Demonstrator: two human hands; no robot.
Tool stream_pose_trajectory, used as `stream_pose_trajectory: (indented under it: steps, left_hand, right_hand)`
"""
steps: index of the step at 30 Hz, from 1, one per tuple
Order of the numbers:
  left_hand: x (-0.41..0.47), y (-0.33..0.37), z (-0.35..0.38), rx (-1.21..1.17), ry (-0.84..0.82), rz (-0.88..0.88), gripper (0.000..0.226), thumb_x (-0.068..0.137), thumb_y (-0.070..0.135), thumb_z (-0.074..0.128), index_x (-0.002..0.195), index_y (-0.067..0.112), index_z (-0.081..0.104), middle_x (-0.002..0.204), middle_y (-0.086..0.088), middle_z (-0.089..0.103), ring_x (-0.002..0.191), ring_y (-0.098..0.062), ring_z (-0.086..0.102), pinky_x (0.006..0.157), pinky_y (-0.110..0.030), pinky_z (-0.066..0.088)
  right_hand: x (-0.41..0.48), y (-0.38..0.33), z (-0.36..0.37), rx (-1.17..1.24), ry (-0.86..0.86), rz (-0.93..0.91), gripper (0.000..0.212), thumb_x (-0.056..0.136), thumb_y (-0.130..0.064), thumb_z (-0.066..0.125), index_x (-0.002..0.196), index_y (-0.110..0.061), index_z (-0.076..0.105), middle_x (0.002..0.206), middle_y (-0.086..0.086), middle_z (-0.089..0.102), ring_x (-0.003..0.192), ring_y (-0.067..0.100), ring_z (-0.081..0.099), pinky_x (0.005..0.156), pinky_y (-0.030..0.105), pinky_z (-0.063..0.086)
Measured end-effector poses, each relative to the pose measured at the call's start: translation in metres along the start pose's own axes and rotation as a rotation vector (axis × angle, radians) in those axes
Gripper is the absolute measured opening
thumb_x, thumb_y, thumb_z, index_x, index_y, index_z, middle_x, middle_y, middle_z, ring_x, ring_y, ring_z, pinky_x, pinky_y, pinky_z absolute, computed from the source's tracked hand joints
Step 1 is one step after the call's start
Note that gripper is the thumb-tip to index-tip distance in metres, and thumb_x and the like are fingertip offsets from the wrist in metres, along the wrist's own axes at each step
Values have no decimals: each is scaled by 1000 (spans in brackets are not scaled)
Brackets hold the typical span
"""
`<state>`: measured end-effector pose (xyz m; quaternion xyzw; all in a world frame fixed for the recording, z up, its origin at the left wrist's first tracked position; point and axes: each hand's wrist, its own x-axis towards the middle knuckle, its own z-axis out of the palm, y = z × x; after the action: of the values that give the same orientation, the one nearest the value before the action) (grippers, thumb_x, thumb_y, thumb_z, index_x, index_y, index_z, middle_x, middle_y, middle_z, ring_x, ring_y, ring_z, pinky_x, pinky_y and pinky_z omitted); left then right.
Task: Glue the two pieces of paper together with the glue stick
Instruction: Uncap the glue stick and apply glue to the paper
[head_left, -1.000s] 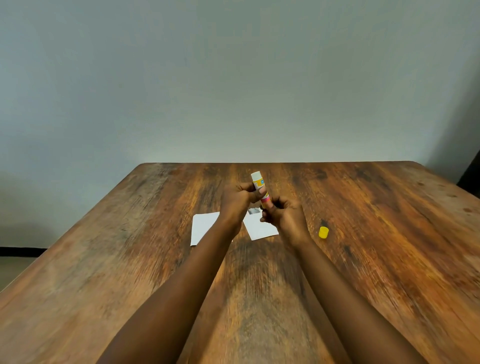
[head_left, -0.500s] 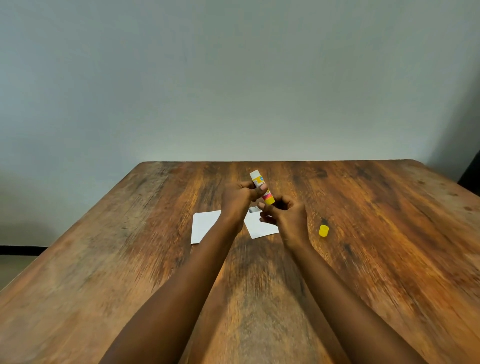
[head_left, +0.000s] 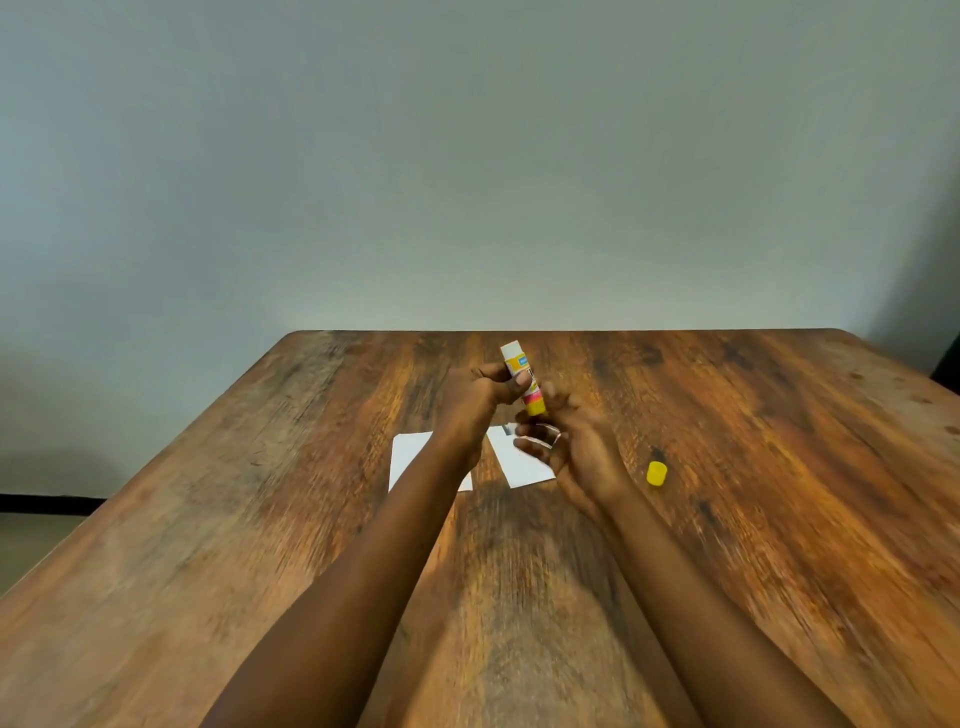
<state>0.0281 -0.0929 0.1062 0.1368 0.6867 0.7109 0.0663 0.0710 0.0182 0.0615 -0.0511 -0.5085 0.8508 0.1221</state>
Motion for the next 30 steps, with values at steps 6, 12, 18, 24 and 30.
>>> stream_pose_trajectory:
  steps: [6,12,18,24,30]
  left_hand:
    - [-1,-1,3,46,18,15,25,85,9,64,107,-1,69,99,-10,70,78,-9,59,65,-14,40]
    - [-4,-1,3,-16,-65,-30,26,87,5,59,110,-6,65,98,-11,66,84,-15,57,71,-19,41]
    - [-1,-5,-2,-7,50,-34,25,83,6,65,106,-3,69,103,-18,71,90,-21,61,74,-23,47]
    - [-3,-4,1,18,62,-29,26,83,4,65,107,-5,68,108,-19,70,93,-22,61,72,-21,46]
    - [-6,-4,1,21,29,-33,28,84,5,63,110,-6,66,109,-18,69,81,-11,60,63,-12,44]
  right_hand:
    - [-1,4,4,-502,169,-307,7,84,-8,66,88,-14,64,70,-2,66,51,4,64,48,16,52]
    - [0,-6,1,263,-55,366,37,94,-22,32,68,-5,52,41,1,45,28,8,34,28,13,26]
    - [-5,3,3,-219,67,-145,12,83,-18,67,88,-8,64,75,7,68,63,13,67,56,19,55]
    - [-3,4,7,-288,120,-88,13,93,-9,53,89,-4,64,66,6,62,50,10,58,46,17,49]
    - [-1,0,3,154,-34,332,41,97,-31,37,71,-7,58,44,1,49,32,8,40,33,14,32]
